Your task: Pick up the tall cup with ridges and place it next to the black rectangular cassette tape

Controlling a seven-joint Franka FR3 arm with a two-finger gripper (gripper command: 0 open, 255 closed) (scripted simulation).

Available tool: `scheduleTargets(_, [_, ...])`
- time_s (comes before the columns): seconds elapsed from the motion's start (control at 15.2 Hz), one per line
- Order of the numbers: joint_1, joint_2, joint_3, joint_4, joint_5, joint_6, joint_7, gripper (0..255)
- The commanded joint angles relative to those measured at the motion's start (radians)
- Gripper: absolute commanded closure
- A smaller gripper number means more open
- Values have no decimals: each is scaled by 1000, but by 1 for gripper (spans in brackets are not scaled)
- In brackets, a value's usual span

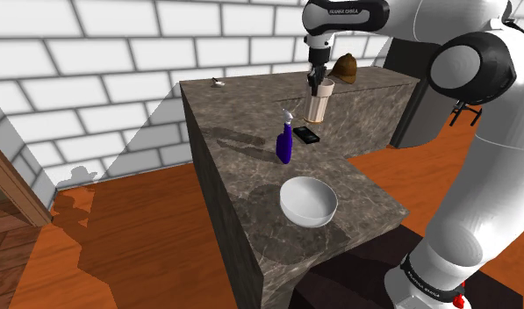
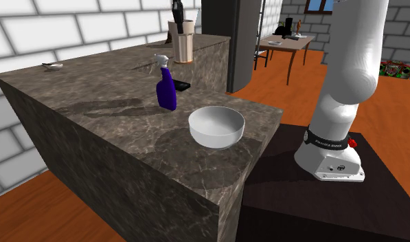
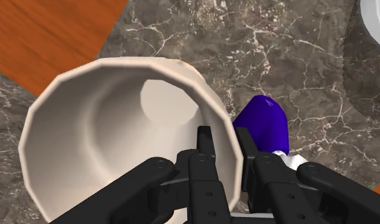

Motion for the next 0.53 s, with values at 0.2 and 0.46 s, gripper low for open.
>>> scheduleTargets(0.2, [0, -13, 0, -87, -1, 75, 7, 255])
scheduleTargets(0.46, [0, -17, 0, -146, -2, 130, 12, 255])
